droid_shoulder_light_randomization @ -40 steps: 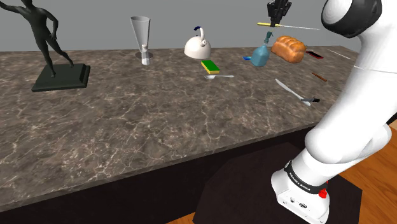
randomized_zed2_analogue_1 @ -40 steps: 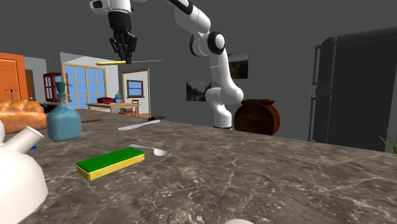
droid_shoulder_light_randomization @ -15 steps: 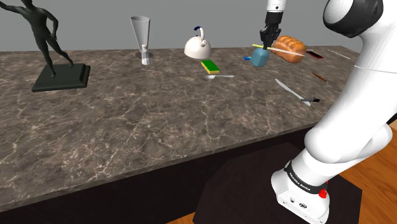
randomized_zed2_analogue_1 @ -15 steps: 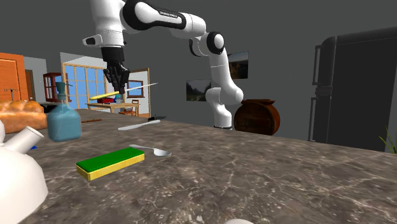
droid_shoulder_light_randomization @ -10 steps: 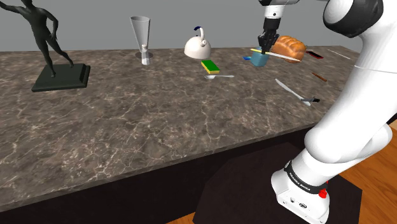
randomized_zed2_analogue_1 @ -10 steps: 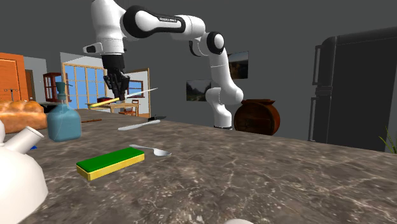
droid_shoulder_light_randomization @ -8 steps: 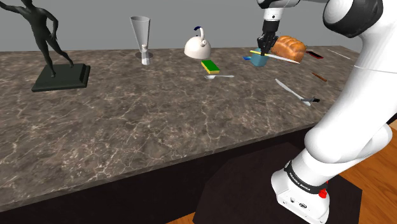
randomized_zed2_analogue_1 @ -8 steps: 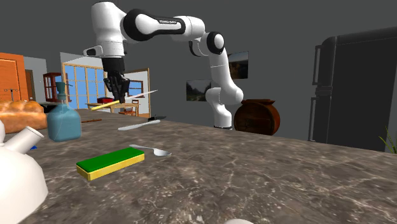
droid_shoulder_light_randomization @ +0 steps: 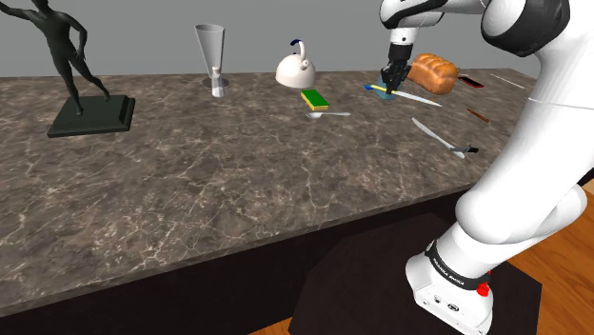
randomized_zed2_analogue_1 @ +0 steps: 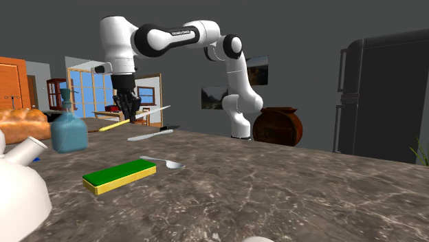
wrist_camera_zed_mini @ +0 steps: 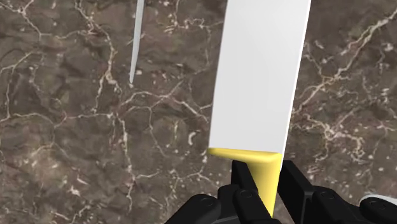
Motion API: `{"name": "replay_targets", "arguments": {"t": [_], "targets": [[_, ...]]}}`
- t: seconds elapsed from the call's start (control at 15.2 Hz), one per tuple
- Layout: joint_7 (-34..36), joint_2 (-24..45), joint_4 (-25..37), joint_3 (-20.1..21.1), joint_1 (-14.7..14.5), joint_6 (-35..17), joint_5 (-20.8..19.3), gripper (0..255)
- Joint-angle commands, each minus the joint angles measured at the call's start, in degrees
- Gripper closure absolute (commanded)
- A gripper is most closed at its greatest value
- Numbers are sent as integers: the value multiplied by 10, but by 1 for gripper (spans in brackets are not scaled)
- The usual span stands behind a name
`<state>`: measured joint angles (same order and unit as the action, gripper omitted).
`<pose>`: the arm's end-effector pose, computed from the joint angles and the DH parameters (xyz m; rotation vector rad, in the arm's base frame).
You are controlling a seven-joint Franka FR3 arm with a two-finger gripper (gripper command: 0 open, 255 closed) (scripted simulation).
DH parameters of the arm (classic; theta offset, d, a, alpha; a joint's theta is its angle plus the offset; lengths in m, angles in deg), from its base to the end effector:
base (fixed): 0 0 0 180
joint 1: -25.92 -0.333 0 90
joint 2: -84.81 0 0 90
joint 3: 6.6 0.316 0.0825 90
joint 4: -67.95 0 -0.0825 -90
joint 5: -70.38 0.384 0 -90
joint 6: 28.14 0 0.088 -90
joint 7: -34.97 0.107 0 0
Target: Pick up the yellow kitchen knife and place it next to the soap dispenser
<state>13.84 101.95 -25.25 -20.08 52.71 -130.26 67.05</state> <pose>0.4877 -0.4016 0.4412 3.0529 -0.4810 -0.2797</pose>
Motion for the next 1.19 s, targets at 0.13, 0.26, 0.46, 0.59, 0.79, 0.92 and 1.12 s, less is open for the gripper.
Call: {"name": "replay_targets", "arguments": {"t": [0.13, 0.26, 0.46, 0.59, 0.79, 0.92, 1.12], "targets": [[2, 6, -23, 1, 0, -29, 1, 255], [3, 10, -33, 1, 0, -43, 2, 255], [4, 17, -47, 2, 1, -64, 3, 255], [5, 22, -55, 2, 1, -77, 4, 255], [6, 31, -67, 3, 2, -97, 5, 255], [6, 37, -74, 3, 2, -111, 6, 255], [7, 41, -79, 3, 2, -119, 7, 255]]}}
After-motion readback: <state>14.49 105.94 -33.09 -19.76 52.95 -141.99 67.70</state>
